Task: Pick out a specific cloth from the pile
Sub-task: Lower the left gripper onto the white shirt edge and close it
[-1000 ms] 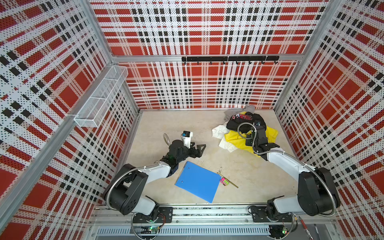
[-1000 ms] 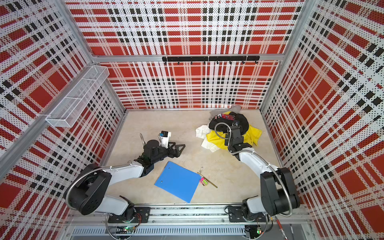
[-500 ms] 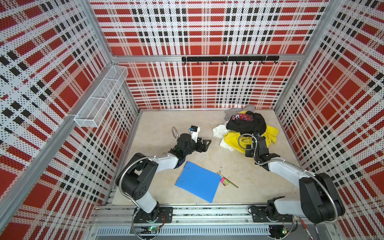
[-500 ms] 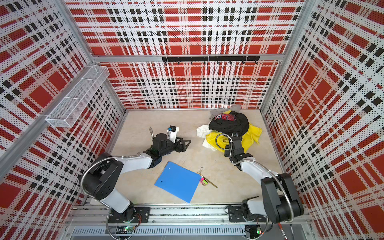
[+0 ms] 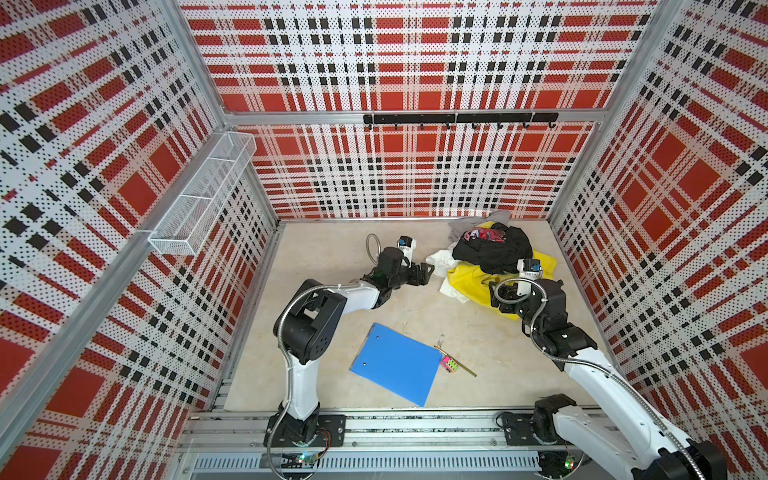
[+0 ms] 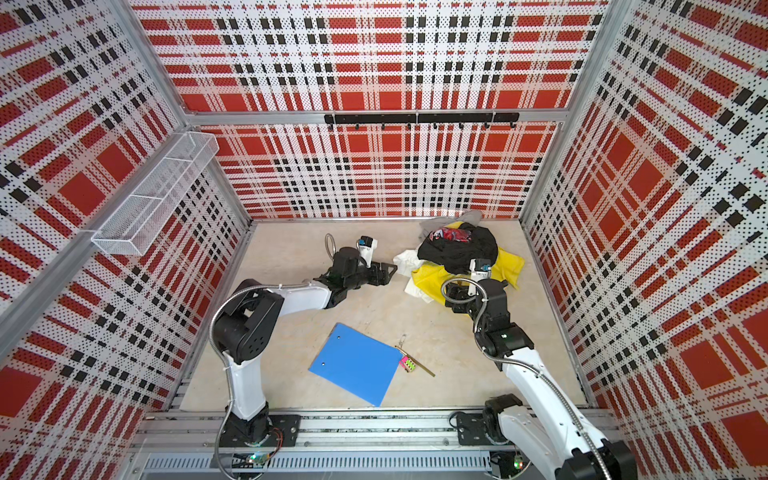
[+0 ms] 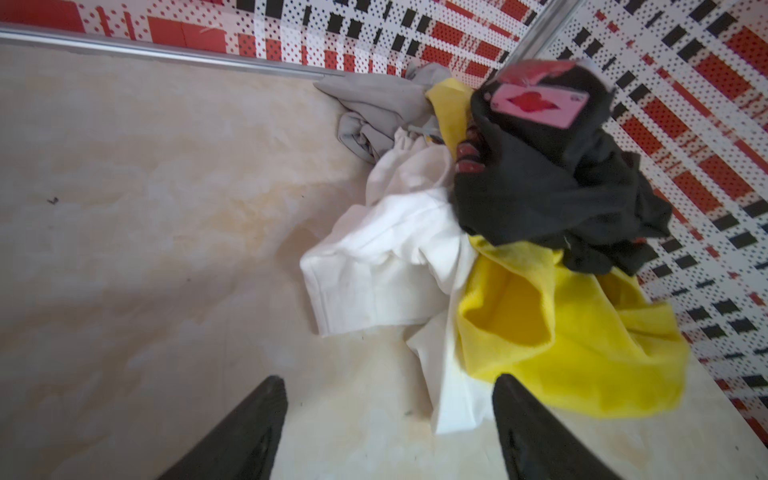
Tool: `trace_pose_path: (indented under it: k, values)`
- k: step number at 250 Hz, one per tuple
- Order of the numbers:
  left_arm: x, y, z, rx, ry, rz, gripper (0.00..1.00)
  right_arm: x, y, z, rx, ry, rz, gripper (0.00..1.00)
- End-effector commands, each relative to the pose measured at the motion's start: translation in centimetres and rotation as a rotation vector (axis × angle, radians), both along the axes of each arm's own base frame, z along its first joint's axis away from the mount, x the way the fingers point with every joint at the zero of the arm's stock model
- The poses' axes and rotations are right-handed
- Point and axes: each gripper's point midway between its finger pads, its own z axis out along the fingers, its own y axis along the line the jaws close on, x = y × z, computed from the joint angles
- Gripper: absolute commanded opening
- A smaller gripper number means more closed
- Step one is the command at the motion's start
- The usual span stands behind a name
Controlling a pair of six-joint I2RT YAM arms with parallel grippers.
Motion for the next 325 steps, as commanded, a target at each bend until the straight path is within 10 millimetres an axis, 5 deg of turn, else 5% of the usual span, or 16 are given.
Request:
trace_pose_path:
  k: [1, 63, 134, 168, 199, 246, 325]
  values:
    - [1.9, -0.5, -1.1, 0.067, 0.007, 0.014, 0.82, -0.6, 0.2, 0.7, 0.012, -0.010, 0.011, 0.82]
    - [5.3, -2.2, -2.8, 0.102, 0.032, -0.010, 0.80, -1.1, 0.2, 1.7, 0.027, -0.030, 0.014, 0.82]
    - [6.1, -4.0, -4.2, 0.109, 0.081, -0.083, 0.73, -1.3, 0.0, 1.9, 0.029, -0.036, 0.005, 0.82]
    - [6.1, -5.0, -4.7, 0.100, 0.102, -0.125, 0.64, -1.3, 0.0, 1.8, 0.030, -0.033, 0.004, 0.82]
    - [6.5, -5.4, -4.5, 0.098, 0.103, -0.135, 0.44, -1.4, -0.1, 1.8, 0.029, -0.033, -0.001, 0.82]
    - [6.6, -5.8, -1.7, 0.070, 0.072, -0.147, 0.11, -1.6, -0.3, 2.1, 0.032, -0.039, -0.010, 0.82]
    - [4.1, -3.4, 8.3, 0.034, -0.089, -0.104, 0.00, -1.6, -0.7, 0.7, 0.032, -0.007, -0.036, 0.82]
